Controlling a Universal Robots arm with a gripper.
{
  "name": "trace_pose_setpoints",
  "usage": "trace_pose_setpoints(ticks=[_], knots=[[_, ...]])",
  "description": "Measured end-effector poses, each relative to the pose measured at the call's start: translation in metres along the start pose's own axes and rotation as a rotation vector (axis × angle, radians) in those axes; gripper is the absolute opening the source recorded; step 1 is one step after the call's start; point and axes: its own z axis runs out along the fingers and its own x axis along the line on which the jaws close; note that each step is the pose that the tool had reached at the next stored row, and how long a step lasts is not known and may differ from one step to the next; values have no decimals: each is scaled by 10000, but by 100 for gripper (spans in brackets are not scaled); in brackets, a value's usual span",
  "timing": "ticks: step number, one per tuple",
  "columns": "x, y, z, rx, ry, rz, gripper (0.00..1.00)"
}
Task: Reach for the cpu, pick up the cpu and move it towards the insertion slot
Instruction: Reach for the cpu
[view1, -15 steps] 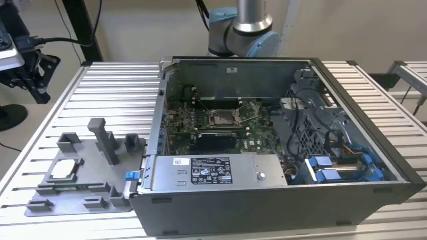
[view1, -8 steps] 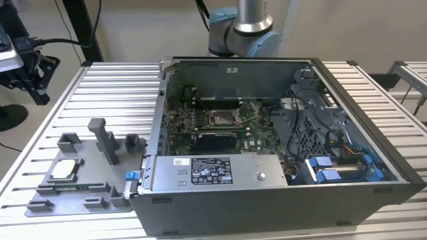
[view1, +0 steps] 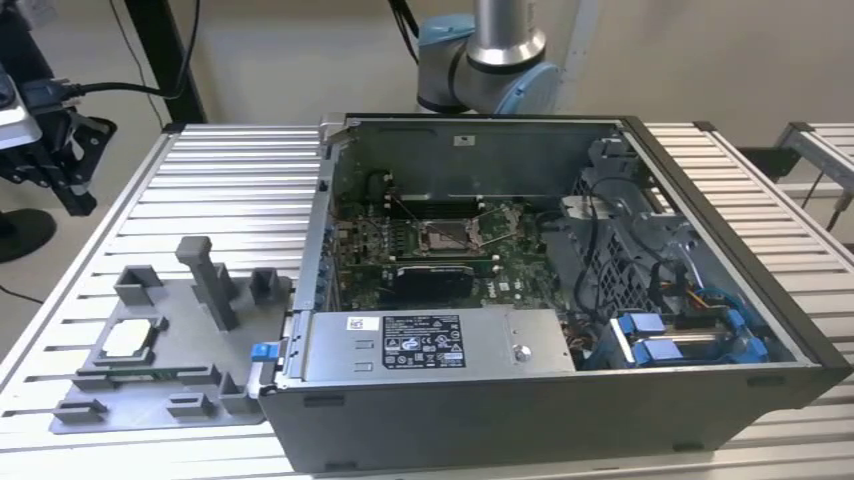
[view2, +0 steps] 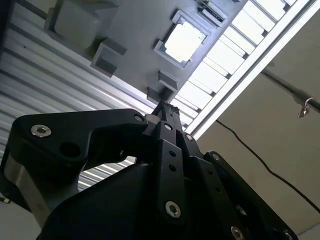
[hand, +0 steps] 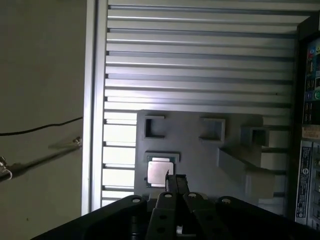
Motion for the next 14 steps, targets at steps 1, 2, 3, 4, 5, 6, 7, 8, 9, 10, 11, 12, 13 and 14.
trace_pose_setpoints(ticks=[1,2,3,4,5,6,7,8,9,10,11,12,13,14], knots=[[0,-8,0,0,1,0,0],[1,-16,1,0,1,0,0],[2,-25,2,0,1,-1,0],[4,-34,2,0,0,0,0],[6,-43,2,0,1,0,0],[7,-47,2,1,1,0,0],[7,-47,2,1,1,0,0],[8,-47,2,0,0,0,0],[9,-47,2,0,0,0,0],[9,-47,2,0,0,0,0],[9,-47,2,0,1,0,0],[9,-47,2,0,1,0,0],[9,-47,2,0,1,0,0],[9,-47,2,0,0,0,0]])
